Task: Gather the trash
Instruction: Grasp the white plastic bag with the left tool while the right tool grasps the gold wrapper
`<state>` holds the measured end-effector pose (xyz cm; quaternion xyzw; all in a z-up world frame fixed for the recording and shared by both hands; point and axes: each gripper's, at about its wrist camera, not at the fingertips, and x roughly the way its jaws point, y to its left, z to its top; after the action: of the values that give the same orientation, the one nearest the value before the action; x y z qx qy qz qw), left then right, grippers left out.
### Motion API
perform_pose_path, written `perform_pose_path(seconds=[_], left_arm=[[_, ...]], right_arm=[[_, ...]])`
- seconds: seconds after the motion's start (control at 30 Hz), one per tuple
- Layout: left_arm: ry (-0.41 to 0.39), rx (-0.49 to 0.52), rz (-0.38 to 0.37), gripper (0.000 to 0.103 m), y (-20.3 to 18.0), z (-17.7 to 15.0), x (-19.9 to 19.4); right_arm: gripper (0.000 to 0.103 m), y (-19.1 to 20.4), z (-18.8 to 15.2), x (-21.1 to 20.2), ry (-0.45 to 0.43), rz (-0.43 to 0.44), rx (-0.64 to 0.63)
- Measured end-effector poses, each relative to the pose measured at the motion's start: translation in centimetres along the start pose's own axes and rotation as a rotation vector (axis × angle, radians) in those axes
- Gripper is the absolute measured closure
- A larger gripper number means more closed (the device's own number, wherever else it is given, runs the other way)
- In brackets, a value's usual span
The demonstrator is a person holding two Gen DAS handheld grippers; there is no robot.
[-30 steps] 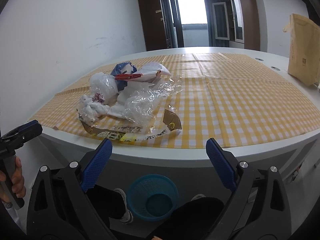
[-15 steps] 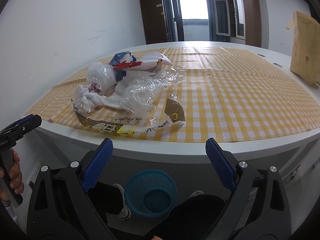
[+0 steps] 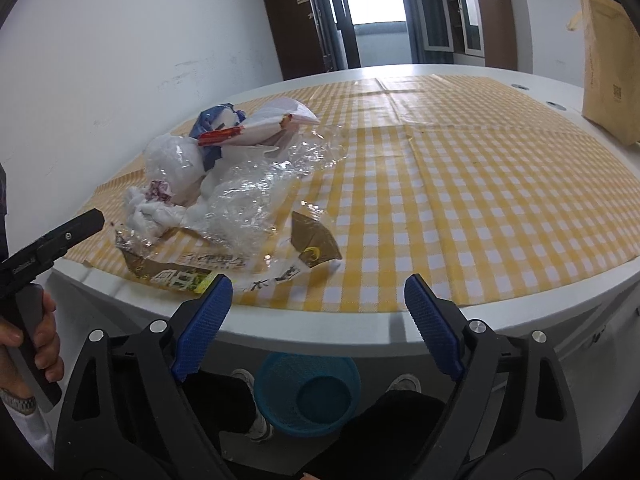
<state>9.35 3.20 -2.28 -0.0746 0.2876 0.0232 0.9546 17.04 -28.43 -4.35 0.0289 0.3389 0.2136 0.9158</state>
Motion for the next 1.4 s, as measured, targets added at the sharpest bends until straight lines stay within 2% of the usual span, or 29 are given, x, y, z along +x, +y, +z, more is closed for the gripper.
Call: perform_pose_path(seconds=[0.07, 0.17, 0.3, 0.5, 0.57, 0.67, 0.7, 0.73, 0.77, 1.0, 1.07, 1.17, 1.23, 1.3, 1.33, 1.4], left_arm=[[-0.004, -0.032, 0.015, 0.006, 0.3, 0.3, 0.8], [-0.018, -0.067, 0.021, 0.006, 0.7, 0.9, 1.4], [0.007, -0.009, 0.023, 0.006, -0.4, 1.6, 2.8], [0.041, 0.065, 0.066, 0.011, -2.2, 1.9, 4.6], [0.05, 0.098, 0.102, 0.02, -2.7, 1.8, 5.3], [0.058, 0.107, 0.124, 0.037, -2.6, 1.7, 5.7], [0.048, 0.086, 0.122, 0.04, -2.3, 1.7, 5.5], [0.031, 0.063, 0.126, 0.051, -2.0, 1.8, 5.0], [0.023, 0.056, 0.131, 0.057, -1.9, 1.8, 4.8], [-0.034, 0.025, 0.092, 0.064, -2.0, 1.9, 1.7], [-0.034, 0.005, 0.078, 0.076, -1.6, 1.7, 1.2], [-0.038, -0.036, 0.038, 0.078, -1.2, 1.5, 0.4], [-0.05, -0.034, 0.047, 0.082, -0.9, 1.3, -0.2], [-0.045, -0.036, 0.049, 0.09, -0.6, 1.2, -0.1], [-0.039, -0.044, 0.04, 0.103, -0.4, 1.0, -0.1], [-0.024, -0.067, 0.017, 0.103, 0.1, 1.0, -0.3]], right_arm=[[0.032, -0.5, 0.2, 0.7, 0.016, 0.002, 0.013], [0.035, -0.2, 0.5, 1.6, 0.029, 0.01, -0.003], [0.038, 0.3, 1.5, 2.2, 0.039, 0.041, -0.014], [0.061, 0.9, 1.6, 3.2, 0.062, 0.057, -0.049], [0.077, 1.1, 1.6, 3.3, 0.068, 0.038, -0.068], [0.089, 1.2, 1.6, 3.0, 0.067, 0.042, -0.078], [0.09, 1.1, 1.5, 2.6, 0.056, 0.03, -0.085], [0.092, 1.2, 1.4, 2.3, 0.043, 0.015, -0.096], [0.093, 1.0, 1.3, 1.8, 0.028, 0.007, -0.098], [0.095, 0.2, 0.5, -1.2, -0.037, 0.027, -0.054], [0.096, 0.4, 0.3, -2.3, -0.063, 0.032, -0.049], [0.097, 1.1, -0.2, -3.6, -0.084, 0.027, -0.062], [0.097, 1.7, -0.6, -4.3, -0.095, 0.022, -0.08], [0.097, 2.2, -0.9, -4.8, -0.099, 0.018, -0.09], [0.098, 2.3, -1.2, -5.0, -0.099, 0.021, -0.092], [0.098, 2.7, -1.7, -5.6, -0.105, 0.033, -0.096]])
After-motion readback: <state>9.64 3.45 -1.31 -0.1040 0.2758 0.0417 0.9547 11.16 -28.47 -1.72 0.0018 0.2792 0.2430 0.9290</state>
